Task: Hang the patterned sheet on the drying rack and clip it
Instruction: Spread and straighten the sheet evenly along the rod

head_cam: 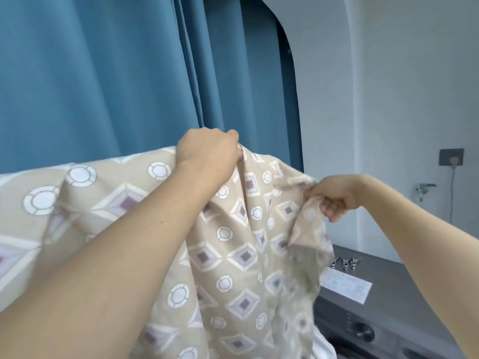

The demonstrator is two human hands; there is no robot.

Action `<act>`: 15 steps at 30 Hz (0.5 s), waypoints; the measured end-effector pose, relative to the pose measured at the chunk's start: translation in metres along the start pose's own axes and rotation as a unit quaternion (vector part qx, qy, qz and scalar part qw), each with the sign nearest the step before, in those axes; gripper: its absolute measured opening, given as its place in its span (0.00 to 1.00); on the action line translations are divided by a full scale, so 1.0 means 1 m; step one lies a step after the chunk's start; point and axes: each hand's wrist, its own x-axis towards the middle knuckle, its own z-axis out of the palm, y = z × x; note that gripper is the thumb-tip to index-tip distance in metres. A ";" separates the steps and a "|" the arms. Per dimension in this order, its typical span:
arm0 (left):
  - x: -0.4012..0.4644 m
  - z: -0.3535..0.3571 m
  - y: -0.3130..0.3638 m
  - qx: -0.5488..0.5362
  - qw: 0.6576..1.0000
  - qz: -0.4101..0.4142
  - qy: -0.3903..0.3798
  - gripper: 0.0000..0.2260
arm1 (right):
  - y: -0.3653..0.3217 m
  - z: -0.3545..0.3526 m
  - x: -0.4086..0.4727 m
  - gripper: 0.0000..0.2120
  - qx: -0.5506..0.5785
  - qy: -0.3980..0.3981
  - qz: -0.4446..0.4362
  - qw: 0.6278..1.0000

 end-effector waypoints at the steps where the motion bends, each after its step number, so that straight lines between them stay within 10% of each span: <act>1: 0.000 0.000 0.000 0.003 1.000 -0.005 -0.006 0.09 | -0.003 -0.010 0.000 0.12 0.084 0.041 -0.043 0.995; 8: 0.009 -0.005 0.008 -0.026 0.998 -0.036 -0.042 0.18 | -0.023 -0.073 0.040 0.09 0.436 0.245 -0.225 0.836; 12: 0.012 -0.001 0.012 -0.018 0.998 -0.049 -0.036 0.15 | 0.001 -0.057 0.063 0.13 -0.116 0.248 -0.105 0.956; 15: 0.014 0.002 0.014 -0.004 0.998 -0.045 -0.033 0.18 | 0.012 -0.044 0.066 0.12 -0.370 0.228 -0.048 0.900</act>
